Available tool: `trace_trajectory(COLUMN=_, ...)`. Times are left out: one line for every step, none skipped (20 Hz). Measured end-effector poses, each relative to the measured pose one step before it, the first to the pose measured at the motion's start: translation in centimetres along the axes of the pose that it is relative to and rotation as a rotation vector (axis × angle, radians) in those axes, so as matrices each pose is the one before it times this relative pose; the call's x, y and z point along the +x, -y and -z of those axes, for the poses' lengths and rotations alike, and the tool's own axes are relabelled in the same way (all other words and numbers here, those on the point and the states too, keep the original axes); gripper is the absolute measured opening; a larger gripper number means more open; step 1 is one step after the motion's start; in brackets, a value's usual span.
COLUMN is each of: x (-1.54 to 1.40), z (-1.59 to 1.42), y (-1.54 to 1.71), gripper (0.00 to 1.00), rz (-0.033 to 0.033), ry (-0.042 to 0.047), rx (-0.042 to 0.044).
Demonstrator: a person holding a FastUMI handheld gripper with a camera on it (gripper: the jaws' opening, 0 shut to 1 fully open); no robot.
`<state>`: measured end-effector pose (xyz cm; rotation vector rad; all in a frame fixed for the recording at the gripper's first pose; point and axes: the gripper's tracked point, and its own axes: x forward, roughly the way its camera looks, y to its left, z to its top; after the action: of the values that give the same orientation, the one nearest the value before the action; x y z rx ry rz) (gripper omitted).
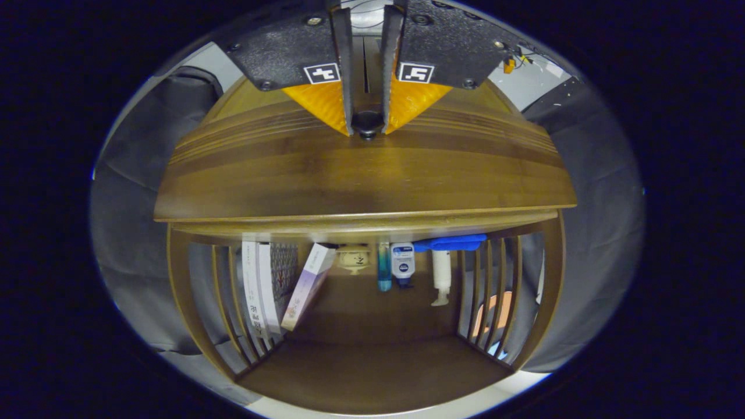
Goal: Pull open the drawer, take out the items inside it, and place them on the countertop above the cabinet.
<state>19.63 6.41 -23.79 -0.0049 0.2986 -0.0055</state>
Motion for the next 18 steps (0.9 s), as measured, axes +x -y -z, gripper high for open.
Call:
trace_trajectory(x=-0.633, z=0.124, y=-0.013, gripper=0.23, rz=-0.00338, ry=0.00086, rx=-0.00658)
trace_trajectory(x=-0.603, z=0.229, y=0.03, gripper=0.23, rz=-0.0018, ry=0.00183, rx=-0.00936)
trace_trajectory(x=-0.698, z=0.118, y=0.119, gripper=0.23, rz=-0.00031, ry=0.0001, rx=-0.00821)
trace_trajectory(x=-0.818, z=0.298, y=-0.016, gripper=0.23, rz=-0.00112, ry=0.00024, rx=-0.00206)
trace_trajectory(x=-0.866, z=0.194, y=-0.094, gripper=0.24, rz=-0.00455, ry=-0.00036, rx=0.00371)
trace_trajectory(x=-0.897, z=0.269, y=-0.022, gripper=0.23, rz=-0.00663, ry=-0.00218, rx=0.00352)
trace_trajectory(x=-0.738, z=0.173, y=-0.096, gripper=0.23, rz=-0.00659, ry=-0.00255, rx=0.00157)
trace_trajectory(x=-0.682, z=0.231, y=0.026, gripper=0.23, rz=-0.00442, ry=-0.00245, rx=0.00077)
trace_trajectory(x=-0.733, z=0.094, y=0.026, gripper=0.23, rz=-0.00233, ry=-0.00063, rx=-0.00529)
trace_trajectory(x=-0.689, z=0.257, y=0.043, gripper=0.23, rz=0.00014, ry=-0.00211, rx=-0.00359)
trace_trajectory(x=-0.676, z=0.128, y=0.005, gripper=0.23, rz=-0.00088, ry=-0.00367, rx=-0.00055)
trace_trajectory(x=-0.653, z=0.223, y=-0.068, gripper=0.23, rz=-0.00461, ry=-0.0007, rx=0.00166)
trace_trajectory(x=-0.584, z=0.153, y=-0.073, gripper=0.23, rz=-0.00638, ry=-0.00305, rx=0.00939)
trace_trajectory(x=-0.449, z=0.098, y=-0.023, gripper=0.23, rz=-0.00384, ry=-0.00187, rx=0.00119)
trace_trajectory(x=-0.326, z=0.169, y=0.018, gripper=0.23, rz=-0.00071, ry=-0.00127, rx=-0.00949)
trace_trajectory(x=-0.385, z=0.023, y=0.08, gripper=0.23, rz=0.00086, ry=0.0008, rx=-0.00578)
trace_trajectory(x=-0.494, z=0.14, y=0.004, gripper=0.23, rz=0.00131, ry=0.00217, rx=-0.00045)
trace_trajectory(x=-0.393, z=0.164, y=-0.069, gripper=0.23, rz=-0.00002, ry=-0.0002, rx=0.00414)
